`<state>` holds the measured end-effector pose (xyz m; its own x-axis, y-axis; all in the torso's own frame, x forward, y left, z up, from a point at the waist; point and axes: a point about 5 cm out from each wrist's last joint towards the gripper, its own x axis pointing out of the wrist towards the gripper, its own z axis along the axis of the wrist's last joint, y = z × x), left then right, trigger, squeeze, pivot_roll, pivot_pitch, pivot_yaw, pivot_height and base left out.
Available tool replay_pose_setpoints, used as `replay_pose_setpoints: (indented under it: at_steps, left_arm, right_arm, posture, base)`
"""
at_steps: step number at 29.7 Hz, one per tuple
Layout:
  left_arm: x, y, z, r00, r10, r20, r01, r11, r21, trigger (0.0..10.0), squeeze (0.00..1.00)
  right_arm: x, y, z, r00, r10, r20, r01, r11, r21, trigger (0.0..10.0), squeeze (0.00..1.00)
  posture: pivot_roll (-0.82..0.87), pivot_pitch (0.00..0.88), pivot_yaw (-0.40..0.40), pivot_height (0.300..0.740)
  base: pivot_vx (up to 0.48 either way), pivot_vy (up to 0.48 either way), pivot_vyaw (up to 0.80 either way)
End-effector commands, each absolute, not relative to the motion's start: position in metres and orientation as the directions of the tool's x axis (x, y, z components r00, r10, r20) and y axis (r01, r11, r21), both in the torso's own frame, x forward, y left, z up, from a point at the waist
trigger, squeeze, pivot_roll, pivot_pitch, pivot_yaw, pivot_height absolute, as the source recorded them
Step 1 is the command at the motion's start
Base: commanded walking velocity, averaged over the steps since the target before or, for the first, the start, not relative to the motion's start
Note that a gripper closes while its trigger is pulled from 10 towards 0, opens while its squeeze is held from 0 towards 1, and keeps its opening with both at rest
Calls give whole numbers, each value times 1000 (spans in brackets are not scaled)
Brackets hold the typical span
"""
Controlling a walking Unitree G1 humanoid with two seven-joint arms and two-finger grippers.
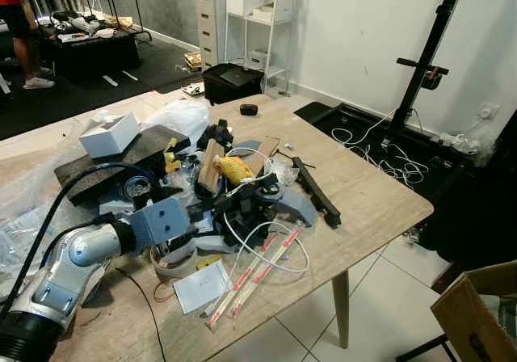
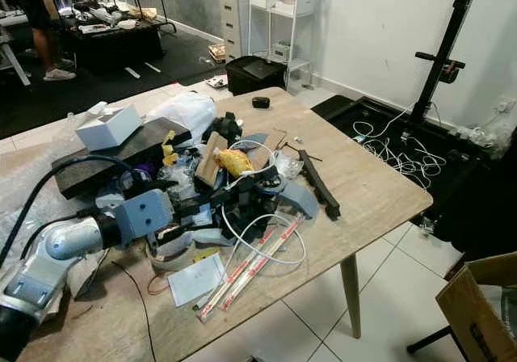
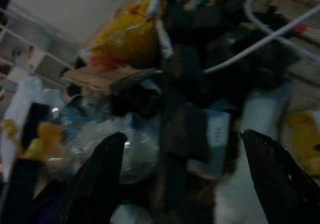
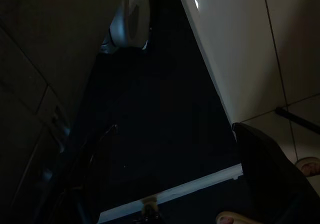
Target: Picking trash to rubbish bin
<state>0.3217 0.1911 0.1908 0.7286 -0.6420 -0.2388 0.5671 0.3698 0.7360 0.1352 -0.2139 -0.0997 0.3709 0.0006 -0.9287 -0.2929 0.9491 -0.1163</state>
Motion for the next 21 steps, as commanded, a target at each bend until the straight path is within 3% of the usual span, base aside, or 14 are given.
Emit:
replay_pose_setpoints:
  at_steps: [1,6,11,15,16,17,18,20,21]
  left_arm:
    - [317,186,180,702,-645,-302,608,320,727,10000,0]
    - [317,182,174,695,-639,-329,620,300,725,10000,0]
    - [325,181,169,742,-576,-343,578,291,762,10000,0]
    - [336,180,174,817,-517,-253,467,337,818,9843,0]
    - [338,179,176,832,-504,-233,439,340,832,8941,0]
    - [339,178,176,843,-492,-219,413,330,848,7176,0]
    - [340,178,176,851,-483,-208,396,326,859,3922,0]
    - [341,177,176,856,-477,-201,384,323,865,3922,0]
    - [341,177,175,855,-476,-204,384,319,866,0,0]
  right_arm:
    - [127,-213,-103,344,0,-939,-293,950,-107,10000,0]
    - [126,-213,-103,343,0,-939,-295,949,-108,10000,0]
    - [126,-214,-103,343,-2,-939,-298,948,-110,10000,0]
    - [126,-214,-103,343,-2,-939,-300,947,-112,10000,0]
    - [126,-214,-103,343,-2,-939,-300,947,-112,10000,0]
    - [127,-214,-103,344,-2,-939,-301,947,-112,10000,0]
    - [127,-213,-103,345,-2,-939,-301,947,-112,10000,0]
    - [127,-213,-103,346,-1,-938,-301,947,-112,10000,0]
    - [127,-213,-103,346,-1,-938,-301,947,-112,10000,0]
  posture:
    - [-123,127,39,740]
    - [-124,128,38,740]
    - [-122,127,38,740]
    - [-122,126,38,740]
    - [-122,126,38,740]
    - [-122,126,38,740]
    - [-122,126,38,740]
    - [-122,126,38,740]
    - [-123,121,38,740]
  base:
    - [0,0,0]
    - [0,0,0]
    - [0,0,0]
    - [0,0,0]
    - [0,0,0]
    - [0,0,0]
    - [0,0,0]
    - [0,0,0]
    - [0,0,0]
